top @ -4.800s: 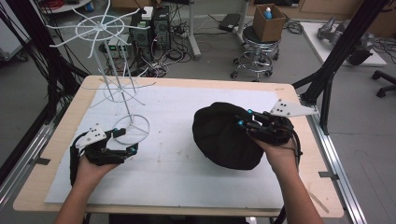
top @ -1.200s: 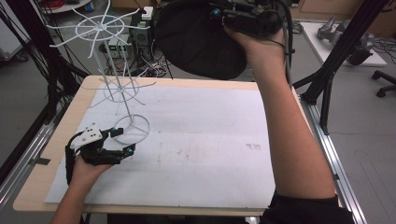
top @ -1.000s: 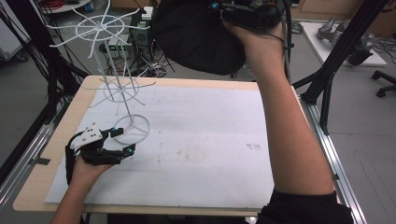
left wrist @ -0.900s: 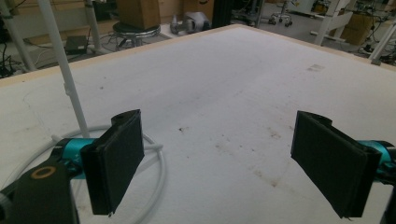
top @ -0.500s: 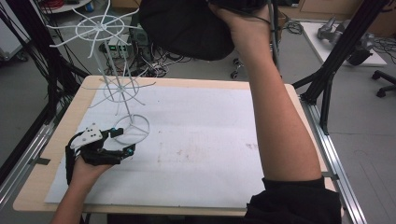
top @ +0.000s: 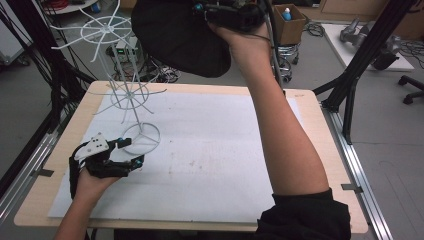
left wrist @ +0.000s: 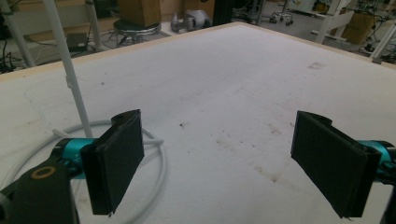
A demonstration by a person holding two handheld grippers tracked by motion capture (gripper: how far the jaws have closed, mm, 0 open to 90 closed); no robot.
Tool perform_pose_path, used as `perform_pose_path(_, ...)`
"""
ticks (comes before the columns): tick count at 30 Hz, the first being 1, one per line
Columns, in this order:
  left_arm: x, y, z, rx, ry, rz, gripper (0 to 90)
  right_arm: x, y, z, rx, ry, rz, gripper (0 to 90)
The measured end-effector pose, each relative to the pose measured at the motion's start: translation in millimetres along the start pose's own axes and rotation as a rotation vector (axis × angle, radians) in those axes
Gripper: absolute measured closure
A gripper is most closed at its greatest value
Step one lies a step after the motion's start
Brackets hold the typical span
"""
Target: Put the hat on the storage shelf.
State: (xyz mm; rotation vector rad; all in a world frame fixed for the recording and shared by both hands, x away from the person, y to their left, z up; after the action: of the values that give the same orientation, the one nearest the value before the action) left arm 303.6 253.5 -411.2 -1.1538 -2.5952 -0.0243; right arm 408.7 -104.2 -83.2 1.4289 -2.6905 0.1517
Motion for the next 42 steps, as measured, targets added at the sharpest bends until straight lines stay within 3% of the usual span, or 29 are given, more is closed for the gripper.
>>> perform_pose_path(5,-1.5,-0.9,0.3,0.0,0.002,0.001,17.3,-2.6,-0.2,19.5,-0.019,0.009,-0.008,69.0)
perform_pose_path(14,-3.0,-2.3,0.2,-0.002,0.004,0.002,17.3,-3.8,16.6,48.8,0.026,0.001,0.012,66.7)
perform_pose_path(23,-2.8,-2.3,0.2,-0.004,0.005,0.002,17.3,-4.9,24.1,71.8,0.02,0.018,-0.009,64.5)
perform_pose_path(42,-3.3,-1.9,1.4,0.0,0.009,0.0,17.3,0.4,26.0,82.0,0.026,0.082,-0.037,55.3)
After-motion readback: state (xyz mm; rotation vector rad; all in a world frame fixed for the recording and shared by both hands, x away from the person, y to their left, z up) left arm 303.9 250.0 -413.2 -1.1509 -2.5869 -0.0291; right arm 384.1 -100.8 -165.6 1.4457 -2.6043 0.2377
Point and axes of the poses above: each handheld gripper's, and its own axes: x roughly backward along the jaws, z roughly out of its underside, y roughly to its left, the point moved 1 cm from there along -x, roughly forward along the jaws, and after that the axes turned 2 degrees about x, right-handed, at the moved point
